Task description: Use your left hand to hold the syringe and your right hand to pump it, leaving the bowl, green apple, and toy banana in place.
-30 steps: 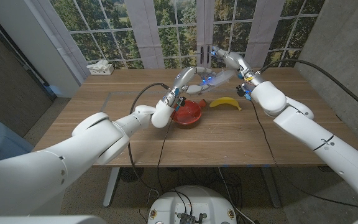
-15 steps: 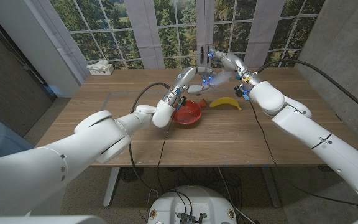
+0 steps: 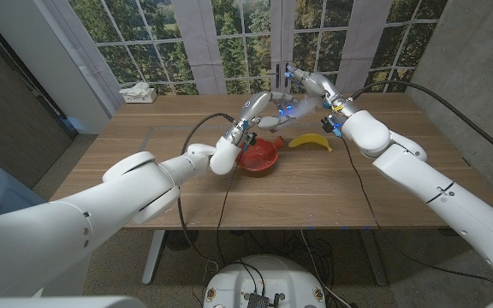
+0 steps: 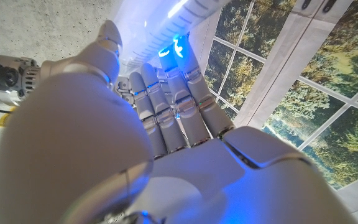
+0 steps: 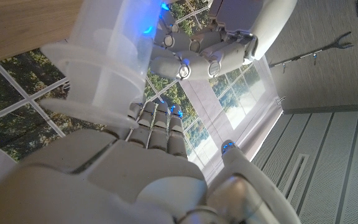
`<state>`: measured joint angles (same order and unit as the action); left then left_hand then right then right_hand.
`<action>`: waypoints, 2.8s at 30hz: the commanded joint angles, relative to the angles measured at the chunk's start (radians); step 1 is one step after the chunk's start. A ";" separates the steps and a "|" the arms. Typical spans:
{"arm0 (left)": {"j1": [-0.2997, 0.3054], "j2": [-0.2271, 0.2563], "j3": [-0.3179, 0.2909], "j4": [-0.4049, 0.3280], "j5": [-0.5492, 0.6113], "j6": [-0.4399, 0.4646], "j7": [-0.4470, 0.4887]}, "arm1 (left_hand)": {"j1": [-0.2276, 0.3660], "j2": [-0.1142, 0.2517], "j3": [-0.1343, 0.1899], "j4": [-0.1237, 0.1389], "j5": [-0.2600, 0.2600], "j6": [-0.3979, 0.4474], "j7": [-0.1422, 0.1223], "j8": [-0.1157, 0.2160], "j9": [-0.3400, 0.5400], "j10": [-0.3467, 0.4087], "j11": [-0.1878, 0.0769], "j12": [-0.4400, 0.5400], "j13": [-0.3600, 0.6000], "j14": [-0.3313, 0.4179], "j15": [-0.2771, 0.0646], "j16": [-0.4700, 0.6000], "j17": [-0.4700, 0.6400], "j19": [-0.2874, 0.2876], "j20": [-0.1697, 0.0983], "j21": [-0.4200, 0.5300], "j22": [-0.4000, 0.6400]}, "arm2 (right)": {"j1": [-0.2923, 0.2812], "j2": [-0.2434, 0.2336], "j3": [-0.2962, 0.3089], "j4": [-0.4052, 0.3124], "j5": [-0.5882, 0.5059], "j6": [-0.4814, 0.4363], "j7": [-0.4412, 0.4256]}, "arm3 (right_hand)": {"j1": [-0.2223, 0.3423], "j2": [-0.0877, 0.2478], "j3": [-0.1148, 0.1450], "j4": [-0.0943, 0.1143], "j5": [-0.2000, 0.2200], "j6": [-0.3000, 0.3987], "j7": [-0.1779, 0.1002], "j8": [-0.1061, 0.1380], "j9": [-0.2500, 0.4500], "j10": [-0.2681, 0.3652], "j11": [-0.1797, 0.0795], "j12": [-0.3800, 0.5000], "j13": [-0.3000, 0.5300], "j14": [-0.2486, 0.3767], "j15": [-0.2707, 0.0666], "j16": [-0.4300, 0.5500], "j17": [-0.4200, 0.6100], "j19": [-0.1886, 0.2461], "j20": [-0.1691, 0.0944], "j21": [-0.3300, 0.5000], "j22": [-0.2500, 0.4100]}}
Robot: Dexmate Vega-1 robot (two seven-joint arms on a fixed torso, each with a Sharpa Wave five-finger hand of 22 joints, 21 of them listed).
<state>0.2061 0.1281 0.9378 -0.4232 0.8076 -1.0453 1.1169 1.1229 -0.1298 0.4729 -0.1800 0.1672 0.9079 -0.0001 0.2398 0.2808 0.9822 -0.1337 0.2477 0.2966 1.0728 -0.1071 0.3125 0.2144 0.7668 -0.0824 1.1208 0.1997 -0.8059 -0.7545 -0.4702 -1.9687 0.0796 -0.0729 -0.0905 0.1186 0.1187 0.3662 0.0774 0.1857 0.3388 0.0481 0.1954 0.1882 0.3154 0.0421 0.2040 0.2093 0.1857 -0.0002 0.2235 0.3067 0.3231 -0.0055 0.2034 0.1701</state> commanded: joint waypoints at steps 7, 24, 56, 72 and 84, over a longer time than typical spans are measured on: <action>0.026 0.001 -0.083 -0.032 0.099 -0.023 0.000 | 0.229 0.239 0.004 0.004 0.004 0.009 -0.004 -0.007 0.004 0.010 -0.002 -0.002 0.003 0.073 -0.133 0.002 0.000 -0.007 -0.127 0.012 0.001 | -0.016 -0.001 0.007 -0.021 0.003 -0.012 -0.016 | -0.006 0.036 0.010 -0.001 0.005 -0.010 -0.001 -0.002 0.002 -0.012 0.001 -0.004 0.001 0.003 -0.001 0.002 0.000 0.024 0.003 0.001 0.001; 0.060 0.036 -0.126 -0.123 0.153 -0.022 0.000 | 0.231 0.238 0.004 0.003 0.004 0.011 -0.002 -0.008 0.004 0.014 -0.002 -0.002 0.007 0.076 -0.133 0.002 0.000 -0.010 -0.127 0.022 -0.001 | -0.127 0.015 0.126 -0.019 0.038 0.057 -0.169 | 0.002 0.036 0.015 -0.010 0.005 -0.006 -0.009 0.001 0.002 -0.022 -0.015 -0.006 0.001 -0.007 -0.011 0.001 0.000 0.010 0.019 -0.007 0.002; 0.229 0.296 -0.063 -0.686 -0.119 0.177 -0.301 | 0.234 0.237 0.004 0.003 0.006 0.012 -0.001 -0.011 0.005 0.018 0.001 -0.002 0.010 0.082 -0.133 0.002 0.002 -0.015 -0.126 0.036 -0.005 | -0.303 0.043 0.280 -0.039 0.172 0.073 -0.291 | 0.009 0.038 0.021 -0.017 0.004 0.001 -0.011 0.004 0.002 -0.026 -0.019 -0.005 0.001 -0.011 -0.010 0.003 0.001 0.005 0.022 -0.009 0.002; 0.390 0.364 -0.177 -0.942 -0.243 0.273 -0.587 | 0.236 0.237 0.006 0.002 0.008 0.013 0.002 -0.014 0.005 0.019 0.002 -0.005 0.008 0.083 -0.133 0.000 0.001 -0.015 -0.127 0.043 -0.007 | -0.377 0.045 0.320 -0.075 0.186 0.090 -0.318 | 0.009 0.038 0.021 -0.018 0.003 0.002 -0.011 0.004 0.002 -0.025 -0.017 -0.003 0.001 -0.011 -0.010 0.005 0.002 0.003 0.023 -0.009 0.003; 0.481 0.405 -0.234 -1.113 -0.317 0.398 -0.795 | 0.238 0.238 0.007 0.002 0.009 0.011 0.002 -0.016 0.005 0.018 0.007 -0.008 0.007 0.085 -0.133 -0.001 0.001 -0.015 -0.126 0.050 -0.008 | -0.428 0.048 0.359 -0.107 0.196 0.092 -0.328 | 0.008 0.035 0.020 -0.018 0.002 0.000 -0.011 0.003 0.002 -0.026 -0.017 -0.003 0.001 -0.014 -0.006 0.006 0.003 0.001 0.026 -0.009 0.003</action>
<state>0.6064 0.4931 0.7536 -1.3832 0.5613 -0.7531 0.5142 1.1389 -0.1036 0.4742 -0.1780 0.1709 0.9187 -0.0003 0.2244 0.2808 0.9930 -0.1334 0.2439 0.3014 1.0724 -0.1148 0.3088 0.2096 0.7560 -0.0821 1.1620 0.1905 -1.1883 -0.7099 -0.1441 -2.0487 0.2663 0.0177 -0.4078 0.1186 0.1187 0.3839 0.0593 0.1857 0.3374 0.0389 0.1954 0.1882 0.2910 0.0250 0.2001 0.2094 0.1769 -0.0090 0.2235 0.3068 0.3211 0.0181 0.1960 0.1701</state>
